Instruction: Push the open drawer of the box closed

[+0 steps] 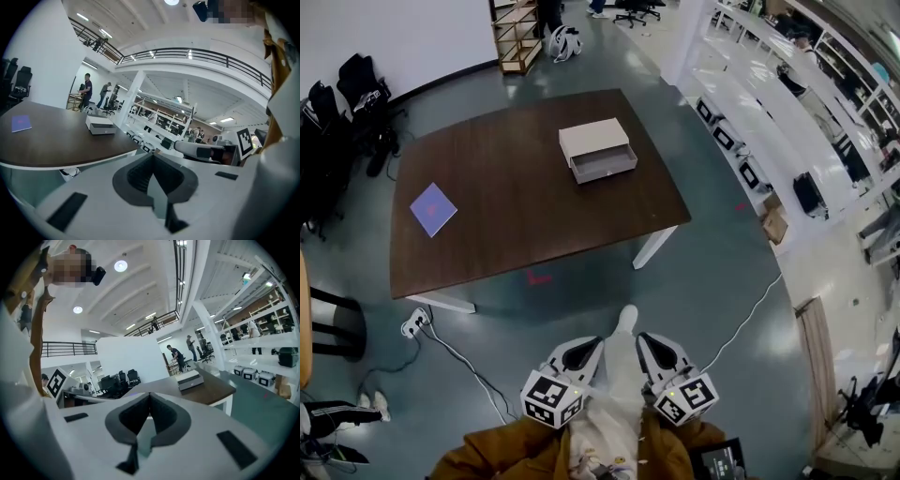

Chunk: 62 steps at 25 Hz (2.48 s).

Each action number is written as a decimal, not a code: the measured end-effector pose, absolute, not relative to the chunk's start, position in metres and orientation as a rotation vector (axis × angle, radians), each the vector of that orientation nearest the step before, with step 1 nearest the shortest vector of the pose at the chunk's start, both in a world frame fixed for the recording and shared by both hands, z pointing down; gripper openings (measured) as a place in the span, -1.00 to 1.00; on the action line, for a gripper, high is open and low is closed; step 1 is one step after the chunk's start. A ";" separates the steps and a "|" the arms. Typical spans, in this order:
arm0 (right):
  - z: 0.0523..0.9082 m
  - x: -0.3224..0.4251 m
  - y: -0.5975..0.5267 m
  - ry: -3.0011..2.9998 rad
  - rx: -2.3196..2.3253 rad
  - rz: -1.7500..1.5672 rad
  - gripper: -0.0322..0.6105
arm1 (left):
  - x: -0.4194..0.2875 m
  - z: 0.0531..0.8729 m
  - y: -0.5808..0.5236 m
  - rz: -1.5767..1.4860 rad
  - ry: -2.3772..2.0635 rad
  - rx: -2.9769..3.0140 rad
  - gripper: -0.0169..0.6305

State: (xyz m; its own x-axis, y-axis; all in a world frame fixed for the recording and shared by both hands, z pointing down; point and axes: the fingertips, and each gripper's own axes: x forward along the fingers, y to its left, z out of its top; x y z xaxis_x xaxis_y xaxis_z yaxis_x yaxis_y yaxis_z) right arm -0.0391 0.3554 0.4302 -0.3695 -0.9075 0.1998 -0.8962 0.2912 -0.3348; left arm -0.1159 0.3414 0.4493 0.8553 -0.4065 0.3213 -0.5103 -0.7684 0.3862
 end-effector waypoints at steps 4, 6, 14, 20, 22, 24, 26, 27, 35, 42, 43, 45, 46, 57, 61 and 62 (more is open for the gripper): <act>0.431 -0.009 0.274 2.566 -1.710 -0.511 -0.89 | -0.088 0.461 0.262 0.323 -0.736 2.571 -0.93; 0.433 0.014 0.231 2.588 -1.698 -0.508 -0.89 | -0.068 0.462 0.220 0.342 -0.760 2.565 -0.93; 0.429 0.095 0.077 2.686 -1.618 -0.532 -0.89 | 0.022 0.444 0.063 0.333 -0.874 2.558 -0.93; 0.418 0.133 -0.008 2.732 -1.539 -0.541 -0.89 | 0.064 0.428 -0.013 0.382 -0.919 2.548 -0.93; 0.419 0.135 -0.022 2.732 -1.530 -0.564 -0.89 | 0.065 0.429 -0.022 0.389 -0.931 2.543 -0.93; 0.418 0.130 -0.034 2.750 -1.511 -0.558 -0.89 | 0.061 0.429 -0.033 0.396 -0.950 2.538 -0.93; 0.416 0.123 -0.045 2.758 -1.499 -0.555 -0.89 | 0.056 0.430 -0.044 0.401 -0.959 2.534 -0.93; 0.415 0.120 -0.051 2.757 -1.494 -0.556 -0.89 | 0.054 0.430 -0.049 0.402 -0.960 2.534 -0.93; 0.422 0.102 -0.081 2.765 -1.494 -0.577 -0.89 | 0.052 0.449 -0.078 0.440 -0.932 2.502 -0.93; 0.456 0.094 -0.113 2.798 -1.518 -0.620 -0.89 | 0.046 0.477 -0.114 0.461 -0.951 2.470 -0.93; 0.463 0.092 -0.116 2.812 -1.520 -0.623 -0.89 | 0.044 0.482 -0.118 0.465 -0.954 2.466 -0.93; 0.476 0.089 -0.123 2.828 -1.534 -0.639 -0.89 | 0.042 0.494 -0.126 0.482 -0.954 2.457 -0.93; 0.482 0.089 -0.126 2.833 -1.542 -0.649 -0.89 | 0.042 0.499 -0.130 0.493 -0.954 2.455 -0.93; 0.553 0.092 -0.159 2.897 -1.588 -0.766 -0.89 | 0.049 0.570 -0.165 0.582 -0.961 2.380 -0.93; 0.562 0.099 -0.160 2.878 -1.609 -0.813 -0.89 | 0.055 0.592 -0.174 0.585 -0.933 2.310 -0.89; 0.564 0.101 -0.160 2.870 -1.614 -0.824 -0.89 | 0.058 0.597 -0.176 0.582 -0.921 2.288 -0.81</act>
State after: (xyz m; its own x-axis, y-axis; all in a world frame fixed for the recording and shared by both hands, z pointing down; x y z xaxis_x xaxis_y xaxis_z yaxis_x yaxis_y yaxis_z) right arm 0.1014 -0.1604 0.5636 -0.5230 -0.7309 0.4385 -0.8522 0.4389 -0.2849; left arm 0.0583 -0.1764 0.5971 0.6636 -0.4662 0.5851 -0.7284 -0.5808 0.3634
